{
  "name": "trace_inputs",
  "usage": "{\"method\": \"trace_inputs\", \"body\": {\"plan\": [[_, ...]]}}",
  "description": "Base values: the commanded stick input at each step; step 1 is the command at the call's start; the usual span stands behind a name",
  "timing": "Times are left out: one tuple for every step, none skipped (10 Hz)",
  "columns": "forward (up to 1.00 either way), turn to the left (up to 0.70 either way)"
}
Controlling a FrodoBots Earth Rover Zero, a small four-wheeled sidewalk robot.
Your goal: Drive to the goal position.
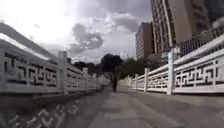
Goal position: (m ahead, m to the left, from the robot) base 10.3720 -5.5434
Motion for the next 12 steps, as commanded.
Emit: {"method": "trace_inputs", "body": {"plan": [[0.45,0.00],[0.45,0.00],[0.45,0.00],[0.45,0.00],[0.45,0.00],[0.45,0.00],[0.45,0.00],[0.45,0.00],[0.45,0.00],[0.45,0.00],[0.45,0.00],[0.45,0.00]]}}
